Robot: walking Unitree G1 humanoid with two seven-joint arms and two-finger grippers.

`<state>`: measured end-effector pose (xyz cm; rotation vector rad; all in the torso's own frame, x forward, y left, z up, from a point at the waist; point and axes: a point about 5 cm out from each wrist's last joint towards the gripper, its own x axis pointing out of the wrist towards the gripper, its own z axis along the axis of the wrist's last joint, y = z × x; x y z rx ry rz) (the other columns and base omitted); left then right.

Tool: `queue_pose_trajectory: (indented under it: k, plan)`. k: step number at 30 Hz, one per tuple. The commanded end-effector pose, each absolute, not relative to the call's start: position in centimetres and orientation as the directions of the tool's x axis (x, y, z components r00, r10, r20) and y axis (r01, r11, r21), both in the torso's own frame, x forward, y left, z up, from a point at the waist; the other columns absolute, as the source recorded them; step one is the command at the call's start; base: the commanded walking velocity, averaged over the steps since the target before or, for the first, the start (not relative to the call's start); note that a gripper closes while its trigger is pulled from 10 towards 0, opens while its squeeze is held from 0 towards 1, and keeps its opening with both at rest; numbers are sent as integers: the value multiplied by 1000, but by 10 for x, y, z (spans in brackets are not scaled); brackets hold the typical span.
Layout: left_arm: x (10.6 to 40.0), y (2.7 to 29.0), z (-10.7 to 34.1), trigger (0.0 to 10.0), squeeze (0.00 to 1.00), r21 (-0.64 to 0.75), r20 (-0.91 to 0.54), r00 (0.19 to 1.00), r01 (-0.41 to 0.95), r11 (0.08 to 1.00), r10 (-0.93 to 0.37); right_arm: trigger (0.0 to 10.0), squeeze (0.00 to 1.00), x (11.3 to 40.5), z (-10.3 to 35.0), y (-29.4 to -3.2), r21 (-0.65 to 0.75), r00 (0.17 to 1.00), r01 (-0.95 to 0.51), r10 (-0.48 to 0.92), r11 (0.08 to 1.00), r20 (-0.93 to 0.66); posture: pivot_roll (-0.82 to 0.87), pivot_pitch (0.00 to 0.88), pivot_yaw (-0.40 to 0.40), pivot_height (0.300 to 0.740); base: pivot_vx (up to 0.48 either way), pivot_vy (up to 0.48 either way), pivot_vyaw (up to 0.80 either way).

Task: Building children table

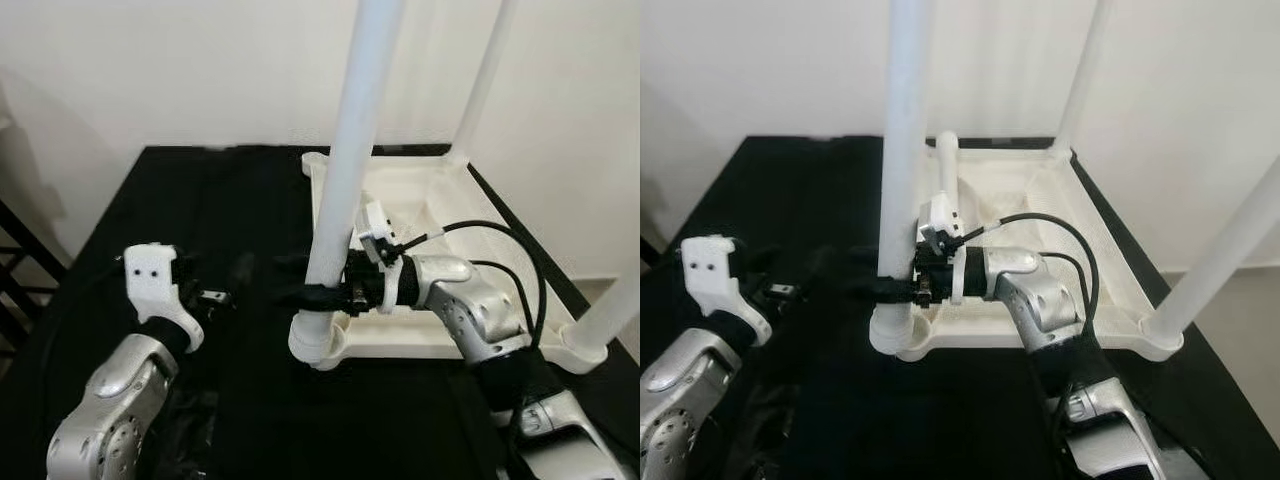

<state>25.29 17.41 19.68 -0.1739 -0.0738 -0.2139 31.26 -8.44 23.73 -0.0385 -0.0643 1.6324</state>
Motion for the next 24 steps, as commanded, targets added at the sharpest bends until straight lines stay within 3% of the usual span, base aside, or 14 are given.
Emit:
queue_pose_trajectory:
  k: [1, 7, 14, 24]
  plan:
    - [248, 180, 199, 10000, 0, -120, 88, 983, 171, 978, -161, 10000, 0, 309, 244, -84, -68, -126, -990, 992, -125, 14, 63, 266, -38, 740, 0, 0, 0]
    - [234, 190, 205, 10000, 0, -72, 91, 991, 102, 992, -95, 10000, 0, 311, 245, -87, -58, -157, -986, 987, -158, -24, 91, 293, -37, 740, 0, -314, 0]
    - [228, 196, 200, 10000, 0, -47, 68, 998, 21, 999, -18, 10000, 0, 310, 251, -81, -116, -182, -977, 983, -180, 5, 105, 299, -43, 740, 0, 0, 0]
    - [220, 205, 194, 10000, 0, -64, 62, 996, -60, 996, 64, 10000, 0, 313, 263, -67, -198, -182, -964, 983, -177, 4, 97, 288, -61, 740, 0, 0, 703]
